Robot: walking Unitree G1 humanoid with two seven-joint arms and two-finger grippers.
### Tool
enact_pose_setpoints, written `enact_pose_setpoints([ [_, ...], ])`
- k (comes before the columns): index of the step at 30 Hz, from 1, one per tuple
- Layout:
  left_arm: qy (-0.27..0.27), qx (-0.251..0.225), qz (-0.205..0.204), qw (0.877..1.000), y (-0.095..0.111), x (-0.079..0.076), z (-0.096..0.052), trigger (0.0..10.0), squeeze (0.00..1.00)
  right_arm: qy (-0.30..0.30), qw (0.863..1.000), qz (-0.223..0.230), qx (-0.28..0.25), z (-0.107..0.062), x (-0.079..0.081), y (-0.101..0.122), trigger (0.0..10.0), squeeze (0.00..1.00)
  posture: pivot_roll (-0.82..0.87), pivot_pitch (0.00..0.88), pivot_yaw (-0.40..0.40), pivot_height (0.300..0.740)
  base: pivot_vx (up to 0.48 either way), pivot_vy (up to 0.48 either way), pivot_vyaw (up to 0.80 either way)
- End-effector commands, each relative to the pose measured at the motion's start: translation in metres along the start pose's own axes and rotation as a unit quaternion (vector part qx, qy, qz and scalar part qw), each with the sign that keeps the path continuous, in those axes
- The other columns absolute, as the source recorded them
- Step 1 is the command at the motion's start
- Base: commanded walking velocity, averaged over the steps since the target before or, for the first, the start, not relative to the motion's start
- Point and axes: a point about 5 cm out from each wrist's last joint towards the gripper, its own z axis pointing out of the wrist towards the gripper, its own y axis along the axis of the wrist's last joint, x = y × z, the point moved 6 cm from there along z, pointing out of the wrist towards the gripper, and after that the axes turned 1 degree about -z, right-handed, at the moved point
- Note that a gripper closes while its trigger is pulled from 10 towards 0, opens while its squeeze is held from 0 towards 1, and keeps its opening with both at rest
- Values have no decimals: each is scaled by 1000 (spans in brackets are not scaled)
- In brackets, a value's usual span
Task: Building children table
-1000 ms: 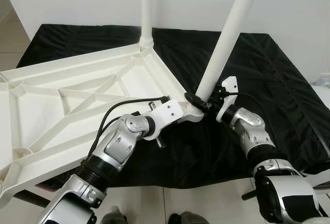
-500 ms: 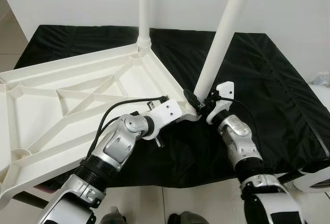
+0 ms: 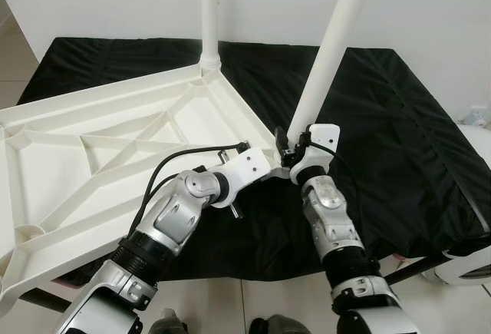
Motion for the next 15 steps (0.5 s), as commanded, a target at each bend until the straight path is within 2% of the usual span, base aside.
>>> enact_pose_setpoints([
  [1,1,-31,23,999,18,-7,2,10000,0,15,999,12,30,-6,12,-15,10000,0,15,0,-72,740,0,0,0],
  [5,1,-31,23,999,18,-7,2,10000,0,14,999,10,34,-7,11,-16,10000,0,15,0,-72,740,0,0,0],
  [6,1,-30,23,999,18,-7,2,10000,0,18,999,15,31,-8,10,-15,10000,1000,15,0,-71,740,0,0,0],
  [8,2,-28,21,999,17,-6,2,10000,0,35,999,18,17,-9,10,-9,10000,1000,14,0,-69,740,0,0,0],
  [15,9,-27,14,999,16,-4,1,10000,0,46,999,12,14,-12,5,-6,10000,1000,12,0,-68,740,0,0,0],
])
